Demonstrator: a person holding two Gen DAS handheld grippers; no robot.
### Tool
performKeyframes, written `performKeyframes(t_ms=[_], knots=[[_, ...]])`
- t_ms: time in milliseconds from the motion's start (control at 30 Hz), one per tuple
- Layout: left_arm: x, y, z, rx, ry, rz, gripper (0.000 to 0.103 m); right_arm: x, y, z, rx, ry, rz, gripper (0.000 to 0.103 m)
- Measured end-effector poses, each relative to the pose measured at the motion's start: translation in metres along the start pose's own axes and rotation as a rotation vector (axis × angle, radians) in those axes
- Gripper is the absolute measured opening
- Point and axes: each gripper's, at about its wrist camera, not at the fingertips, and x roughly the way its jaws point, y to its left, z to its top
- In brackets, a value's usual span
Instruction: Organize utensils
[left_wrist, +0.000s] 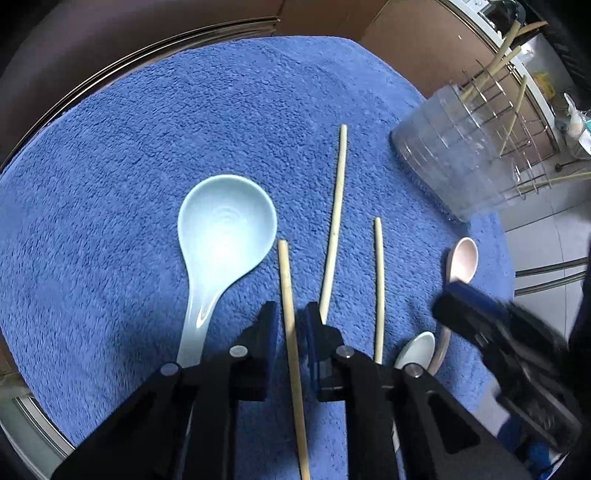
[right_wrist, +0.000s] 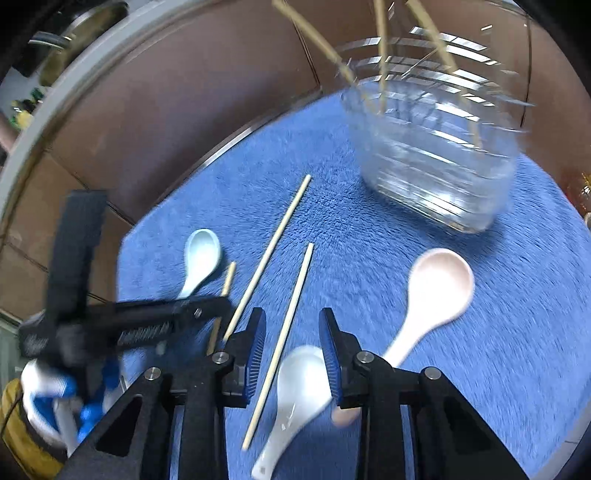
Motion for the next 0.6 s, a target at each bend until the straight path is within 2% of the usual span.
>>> performKeyframes(t_ms=[133,267,333,500,600], knots=[[0.004,0.0,0.005,0.008,0.009,0.009,0.007,0.027,-0.002,0.021,0.019,0.061,-0.02,0.023],[0.005,0.007,0.01,-0.013,0.022,-0.025,0.006,0.05,0.0,0.032,0.019,0.115,-0.062,0.02],[0.004,0.008,0.011,-0.01,0.026,-0.027,0.006,0.058,0.003,0.034,0.016,0.137,-0.083,0.014],[0.006,0.005,0.012,-0.007,0.026,-0.03,0.005,0.064,0.013,0.034,-0.016,0.149,-0.152,0.009],[0.004,0.007,0.009,-0.008,0.015,-0.037,0.005,0.066,0.015,0.034,-0.006,0.146,-0.155,0.007]])
